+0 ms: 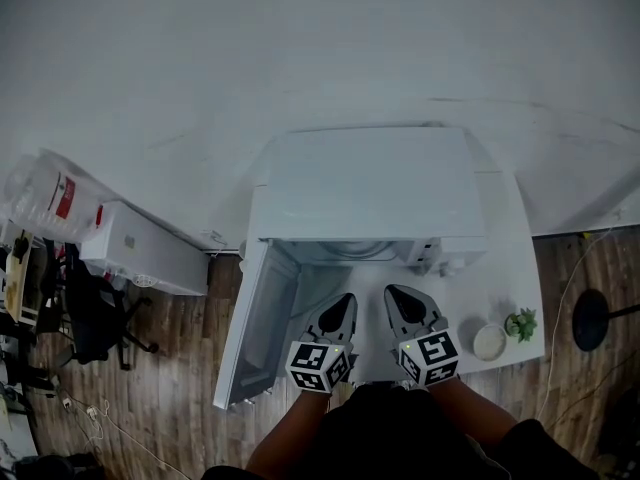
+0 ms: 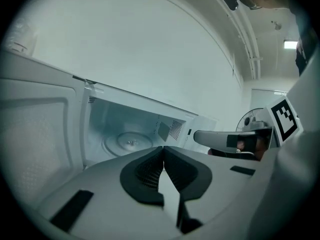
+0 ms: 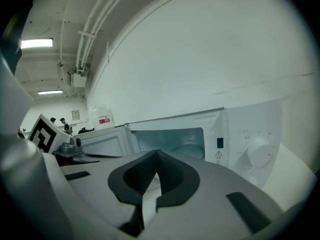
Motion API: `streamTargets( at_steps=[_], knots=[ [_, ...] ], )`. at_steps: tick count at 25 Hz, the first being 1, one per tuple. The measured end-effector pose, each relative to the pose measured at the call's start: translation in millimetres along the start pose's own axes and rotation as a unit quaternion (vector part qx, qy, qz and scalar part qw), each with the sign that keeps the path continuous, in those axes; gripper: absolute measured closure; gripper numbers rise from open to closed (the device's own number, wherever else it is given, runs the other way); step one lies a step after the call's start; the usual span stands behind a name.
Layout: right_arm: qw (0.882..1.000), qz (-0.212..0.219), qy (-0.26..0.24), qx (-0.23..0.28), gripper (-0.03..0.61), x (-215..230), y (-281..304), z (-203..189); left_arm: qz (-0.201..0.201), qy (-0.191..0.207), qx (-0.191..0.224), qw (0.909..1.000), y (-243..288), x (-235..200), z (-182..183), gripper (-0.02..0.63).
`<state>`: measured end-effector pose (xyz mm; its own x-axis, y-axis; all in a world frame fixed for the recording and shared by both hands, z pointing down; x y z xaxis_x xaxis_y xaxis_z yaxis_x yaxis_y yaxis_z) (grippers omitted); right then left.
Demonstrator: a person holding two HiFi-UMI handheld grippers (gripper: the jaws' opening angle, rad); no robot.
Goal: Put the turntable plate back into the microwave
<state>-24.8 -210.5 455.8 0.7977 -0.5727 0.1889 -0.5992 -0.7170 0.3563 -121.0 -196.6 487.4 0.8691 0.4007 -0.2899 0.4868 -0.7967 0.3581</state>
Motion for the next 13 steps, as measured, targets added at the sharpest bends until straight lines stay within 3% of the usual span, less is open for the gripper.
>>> streamTargets(
  at_steps=[13],
  knots=[
    [1.000, -0.022, -0.021, -0.003, 0.561, 2.6, -4.1, 2.1, 0.004, 0.030, -0.007, 0.9995, -1.2, 7.5, 4.2, 0.594]
  ],
)
Point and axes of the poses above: the fingertips, and each gripper's own axes: y forward along the fingers, x to its right, z out of its top, the point moved 2 cm from there along -y, backward along the fingers, and after that the axes turned 6 degrees about -x, right-handed, at the moved point
